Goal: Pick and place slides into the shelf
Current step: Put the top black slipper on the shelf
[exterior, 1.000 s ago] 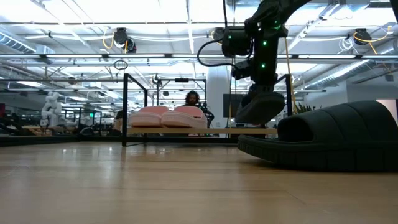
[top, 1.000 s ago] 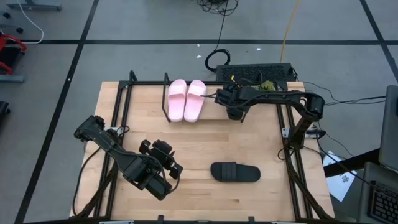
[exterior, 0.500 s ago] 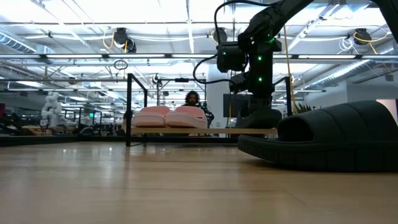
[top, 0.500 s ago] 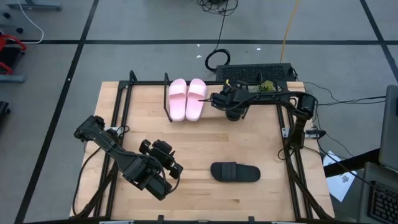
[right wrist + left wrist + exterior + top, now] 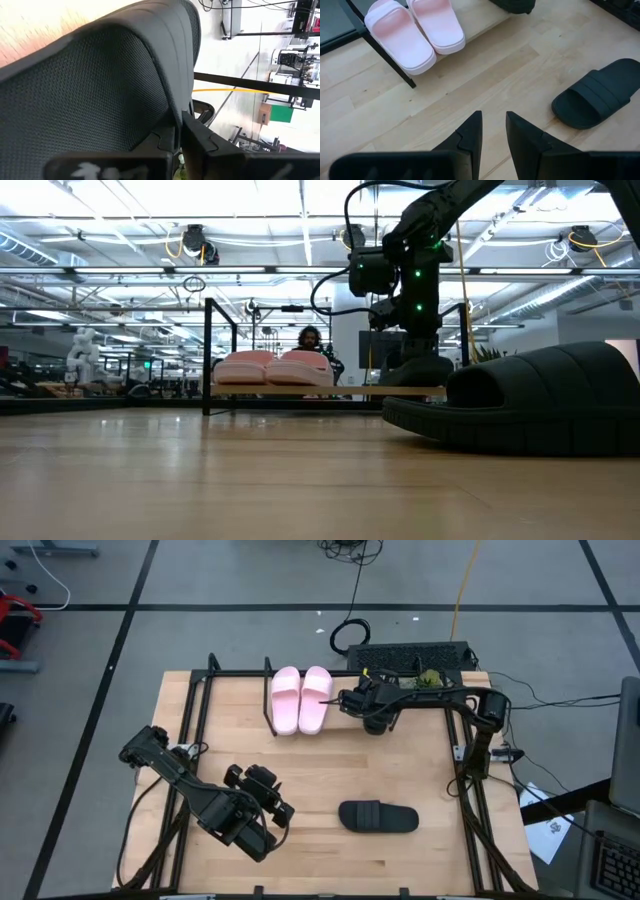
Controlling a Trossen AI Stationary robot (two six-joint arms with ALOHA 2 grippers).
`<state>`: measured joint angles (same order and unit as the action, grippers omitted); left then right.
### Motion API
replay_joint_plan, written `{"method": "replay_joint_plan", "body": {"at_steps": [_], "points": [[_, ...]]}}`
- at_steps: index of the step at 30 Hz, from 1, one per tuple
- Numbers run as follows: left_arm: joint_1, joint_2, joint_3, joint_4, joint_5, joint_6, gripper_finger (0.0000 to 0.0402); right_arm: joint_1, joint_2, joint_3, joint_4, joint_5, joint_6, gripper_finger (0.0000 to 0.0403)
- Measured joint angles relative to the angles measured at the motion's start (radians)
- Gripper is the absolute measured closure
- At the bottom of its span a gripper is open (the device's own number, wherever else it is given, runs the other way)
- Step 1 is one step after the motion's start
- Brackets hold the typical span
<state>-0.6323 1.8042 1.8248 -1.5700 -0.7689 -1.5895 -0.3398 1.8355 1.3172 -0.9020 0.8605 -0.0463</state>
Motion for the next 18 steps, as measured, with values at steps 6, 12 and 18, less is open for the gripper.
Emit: {"method": "replay_joint_plan", "body": {"at_steps": [6, 12, 18], "points": [[0.0, 0.0, 0.0, 0.0, 0.0, 0.0, 0.0316, 0.0, 0.0, 0.0, 0.0, -0.04, 0.003, 0.0365], [0.0, 0.0, 0.0, 0.003, 0.0, 0.0, 0.0316, 0.0, 0.0, 0.0, -0.001, -0.05, 0.008, 0.0327], [0.0, 0.0, 0.0, 0.003, 0.0, 0.0, 0.0316, 0.001, 0.0, 0.0, -0.023, -0.053, 0.028, 0.0282]]}}
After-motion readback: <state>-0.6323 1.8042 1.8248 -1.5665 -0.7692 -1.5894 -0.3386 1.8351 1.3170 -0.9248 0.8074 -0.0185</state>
